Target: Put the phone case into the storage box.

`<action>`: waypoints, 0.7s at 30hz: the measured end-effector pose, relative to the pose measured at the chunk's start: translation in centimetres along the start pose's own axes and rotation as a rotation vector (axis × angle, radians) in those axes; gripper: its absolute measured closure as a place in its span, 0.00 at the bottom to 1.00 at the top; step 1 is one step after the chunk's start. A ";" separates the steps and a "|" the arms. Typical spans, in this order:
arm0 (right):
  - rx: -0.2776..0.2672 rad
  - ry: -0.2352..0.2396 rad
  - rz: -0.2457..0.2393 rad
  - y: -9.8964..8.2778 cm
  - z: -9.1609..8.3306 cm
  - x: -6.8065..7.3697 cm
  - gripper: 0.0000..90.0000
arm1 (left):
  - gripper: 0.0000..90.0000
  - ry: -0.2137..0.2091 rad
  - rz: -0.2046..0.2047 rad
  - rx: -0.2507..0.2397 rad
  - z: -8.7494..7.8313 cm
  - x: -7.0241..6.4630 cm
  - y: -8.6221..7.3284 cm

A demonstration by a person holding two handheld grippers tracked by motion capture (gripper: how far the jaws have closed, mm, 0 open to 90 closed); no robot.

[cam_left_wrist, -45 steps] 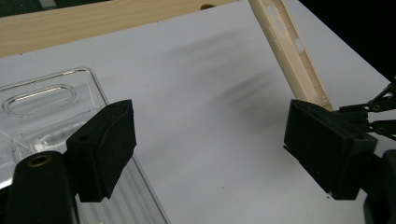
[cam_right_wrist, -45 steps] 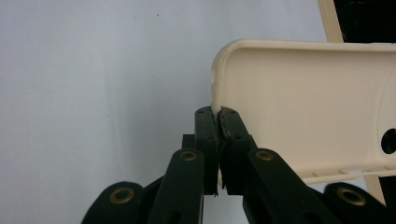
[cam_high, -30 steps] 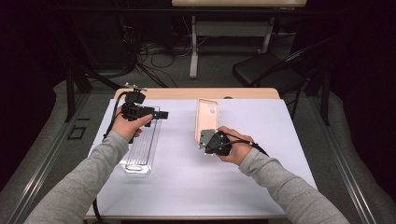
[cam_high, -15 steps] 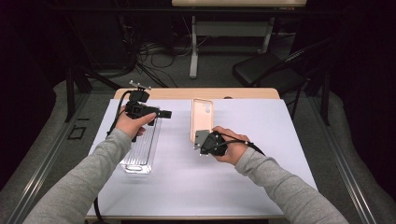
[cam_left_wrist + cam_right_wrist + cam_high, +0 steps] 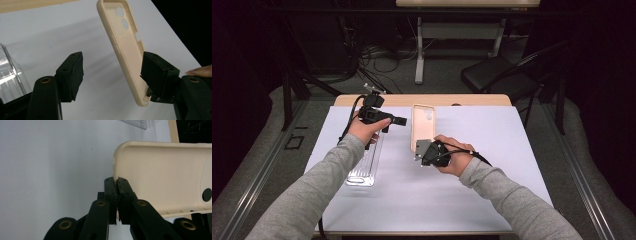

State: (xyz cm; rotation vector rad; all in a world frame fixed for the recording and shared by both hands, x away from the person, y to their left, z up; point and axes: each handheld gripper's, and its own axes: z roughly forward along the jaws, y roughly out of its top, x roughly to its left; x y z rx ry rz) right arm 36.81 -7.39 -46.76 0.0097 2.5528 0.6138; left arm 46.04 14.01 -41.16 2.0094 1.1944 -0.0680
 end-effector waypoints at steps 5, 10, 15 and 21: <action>-0.009 -0.001 -0.017 0.4 0.0 0.0 0.97 | 0.41 -0.006 -0.010 0.015 0.6 -0.3 0.2; -0.004 0.000 -0.015 0.6 0.0 0.1 0.97 | 0.43 -0.008 -0.016 0.027 1.1 -0.6 0.3; -0.005 -0.001 -0.015 0.7 0.0 0.1 0.97 | 0.46 0.003 -0.009 0.042 1.6 -0.9 0.3; -0.011 -0.006 -0.034 0.7 0.1 0.1 0.97 | 0.48 -0.003 -0.025 0.052 2.1 -1.0 0.3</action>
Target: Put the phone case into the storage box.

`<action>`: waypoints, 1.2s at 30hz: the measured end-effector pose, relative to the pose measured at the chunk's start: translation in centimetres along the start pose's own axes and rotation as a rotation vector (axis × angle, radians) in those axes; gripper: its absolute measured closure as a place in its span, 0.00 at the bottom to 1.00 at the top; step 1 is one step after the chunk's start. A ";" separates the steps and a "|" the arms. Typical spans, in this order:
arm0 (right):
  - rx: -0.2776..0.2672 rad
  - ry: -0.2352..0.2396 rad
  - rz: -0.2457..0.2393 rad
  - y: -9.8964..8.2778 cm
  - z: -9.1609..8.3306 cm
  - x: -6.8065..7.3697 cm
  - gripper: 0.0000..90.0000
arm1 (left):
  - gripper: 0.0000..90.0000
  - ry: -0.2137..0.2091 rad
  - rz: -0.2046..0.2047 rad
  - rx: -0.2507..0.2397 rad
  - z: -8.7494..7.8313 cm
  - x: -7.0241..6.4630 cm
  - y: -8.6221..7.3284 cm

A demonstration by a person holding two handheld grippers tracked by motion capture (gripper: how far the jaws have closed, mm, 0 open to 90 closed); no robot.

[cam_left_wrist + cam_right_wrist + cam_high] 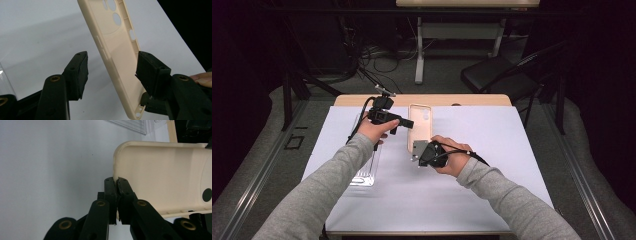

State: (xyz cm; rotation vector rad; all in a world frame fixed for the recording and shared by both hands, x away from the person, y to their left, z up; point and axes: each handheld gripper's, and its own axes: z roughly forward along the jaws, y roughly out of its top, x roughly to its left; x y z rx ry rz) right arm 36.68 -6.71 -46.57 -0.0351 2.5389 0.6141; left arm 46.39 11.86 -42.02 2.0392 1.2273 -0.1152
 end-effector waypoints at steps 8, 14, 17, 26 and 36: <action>0.000 0.002 -0.003 0.1 0.0 0.1 0.97 | 0.52 -0.010 -0.063 0.022 0.5 0.1 0.0; -0.004 0.002 -0.005 0.1 0.0 0.2 0.97 | 0.58 -0.033 -0.118 0.045 0.9 0.5 -0.1; -0.006 0.001 -0.011 0.1 0.1 0.2 0.97 | 0.61 -0.036 -0.130 0.051 1.1 0.7 -0.1; -0.006 0.000 -0.009 0.1 0.0 0.3 0.97 | 0.71 -0.023 -0.138 0.050 1.3 0.8 -0.2; -0.006 0.004 -0.009 0.2 0.2 0.5 0.97 | 0.75 -0.058 -0.198 0.067 1.7 1.0 -0.4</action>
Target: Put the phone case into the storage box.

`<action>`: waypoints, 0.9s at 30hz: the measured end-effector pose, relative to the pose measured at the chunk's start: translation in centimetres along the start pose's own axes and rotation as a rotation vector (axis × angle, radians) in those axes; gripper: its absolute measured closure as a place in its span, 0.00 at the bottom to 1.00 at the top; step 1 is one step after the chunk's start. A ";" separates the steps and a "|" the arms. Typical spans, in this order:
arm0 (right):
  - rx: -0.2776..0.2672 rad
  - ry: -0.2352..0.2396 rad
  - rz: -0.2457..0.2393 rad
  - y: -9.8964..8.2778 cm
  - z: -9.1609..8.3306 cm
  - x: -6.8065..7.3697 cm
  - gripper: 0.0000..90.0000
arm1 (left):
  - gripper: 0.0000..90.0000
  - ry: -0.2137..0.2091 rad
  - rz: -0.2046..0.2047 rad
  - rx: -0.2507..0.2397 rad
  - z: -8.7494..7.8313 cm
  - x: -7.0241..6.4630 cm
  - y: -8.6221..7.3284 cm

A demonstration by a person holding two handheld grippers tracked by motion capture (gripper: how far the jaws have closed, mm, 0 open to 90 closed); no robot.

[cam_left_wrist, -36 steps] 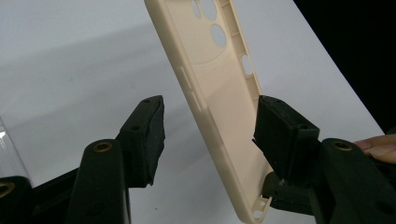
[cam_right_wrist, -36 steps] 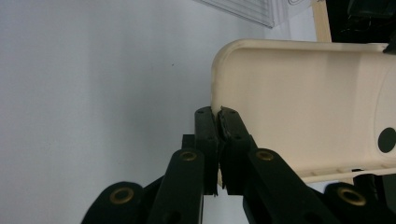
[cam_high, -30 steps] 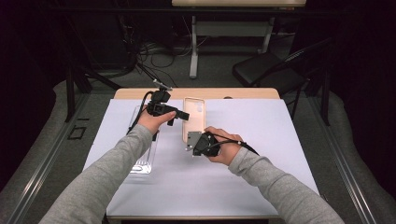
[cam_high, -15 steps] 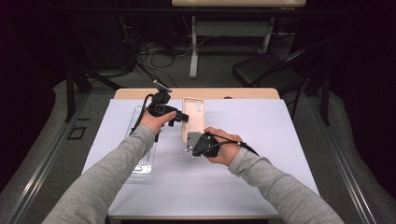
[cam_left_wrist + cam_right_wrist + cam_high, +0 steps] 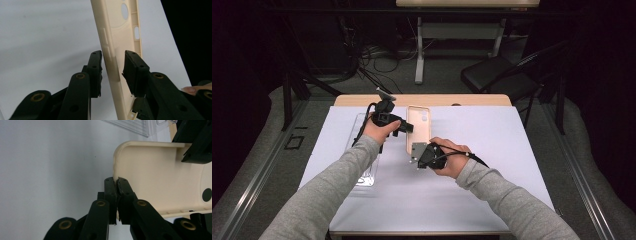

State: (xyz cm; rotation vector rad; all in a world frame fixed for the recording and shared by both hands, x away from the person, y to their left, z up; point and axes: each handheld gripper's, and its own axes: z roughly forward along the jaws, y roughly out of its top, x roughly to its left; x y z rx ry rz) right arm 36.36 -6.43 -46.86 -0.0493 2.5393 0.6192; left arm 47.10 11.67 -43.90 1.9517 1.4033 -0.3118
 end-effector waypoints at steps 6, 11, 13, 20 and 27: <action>-0.001 -0.001 -0.003 0.0 0.0 0.0 0.97 | 0.78 -0.025 -0.055 0.005 0.0 0.1 0.0; -0.003 0.001 0.007 -0.1 0.0 0.1 0.97 | 0.81 -0.033 -0.085 0.008 0.0 0.1 -0.1; -0.001 0.001 0.004 -0.2 0.0 0.1 0.97 | 0.82 -0.032 -0.090 0.013 0.0 0.2 -0.1; -0.001 0.000 0.005 -0.3 0.1 0.1 0.97 | 0.85 -0.028 -0.108 0.006 0.1 0.3 -0.1; -0.002 0.000 0.004 -0.4 0.1 0.1 0.97 | 0.87 -0.046 -0.136 0.011 0.1 0.6 -0.2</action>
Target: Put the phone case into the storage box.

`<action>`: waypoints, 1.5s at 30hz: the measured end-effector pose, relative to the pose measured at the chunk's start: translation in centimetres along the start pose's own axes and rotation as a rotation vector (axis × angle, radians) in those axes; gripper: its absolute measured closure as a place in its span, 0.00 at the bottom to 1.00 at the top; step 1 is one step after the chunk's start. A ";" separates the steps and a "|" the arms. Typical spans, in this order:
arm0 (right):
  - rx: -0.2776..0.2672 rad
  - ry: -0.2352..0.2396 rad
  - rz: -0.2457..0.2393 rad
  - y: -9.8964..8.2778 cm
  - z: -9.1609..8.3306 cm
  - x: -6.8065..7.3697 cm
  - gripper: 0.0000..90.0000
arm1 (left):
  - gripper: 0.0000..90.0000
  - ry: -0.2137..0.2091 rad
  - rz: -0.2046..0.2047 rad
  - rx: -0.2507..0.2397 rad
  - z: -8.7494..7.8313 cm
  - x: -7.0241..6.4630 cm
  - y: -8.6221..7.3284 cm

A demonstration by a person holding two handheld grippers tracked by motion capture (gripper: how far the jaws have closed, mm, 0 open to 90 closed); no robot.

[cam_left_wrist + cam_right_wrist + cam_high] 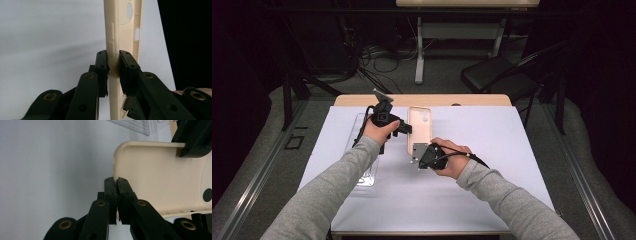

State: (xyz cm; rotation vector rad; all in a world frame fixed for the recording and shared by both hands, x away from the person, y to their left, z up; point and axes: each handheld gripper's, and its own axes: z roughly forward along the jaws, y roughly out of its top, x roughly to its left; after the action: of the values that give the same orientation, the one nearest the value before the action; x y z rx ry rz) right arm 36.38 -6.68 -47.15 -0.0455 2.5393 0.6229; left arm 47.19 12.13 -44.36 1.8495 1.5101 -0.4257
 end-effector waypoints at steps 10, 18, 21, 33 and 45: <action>-0.001 0.000 0.005 0.0 0.0 0.1 0.97 | 0.89 -0.014 -0.022 0.001 0.0 0.2 -0.1; 0.002 0.001 -0.002 -0.1 0.1 0.1 0.97 | 0.90 -0.015 -0.044 0.003 0.0 0.4 -0.1; -0.004 0.000 0.000 -0.1 0.1 0.1 0.97 | 0.90 -0.020 -0.055 0.002 0.0 0.5 -0.1; -0.003 0.004 0.001 -0.1 0.1 0.2 0.97 | 0.91 -0.028 -0.067 0.013 0.0 0.7 -0.1; -0.008 0.009 0.008 0.0 0.0 0.1 0.96 | 0.91 -0.038 -0.072 0.014 -0.1 0.7 -0.1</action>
State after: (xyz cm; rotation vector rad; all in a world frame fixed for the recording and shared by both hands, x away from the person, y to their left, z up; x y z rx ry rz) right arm 36.36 -6.71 -47.20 -0.0408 2.5465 0.6378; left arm 47.30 12.75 -44.76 1.7922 1.5548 -0.5043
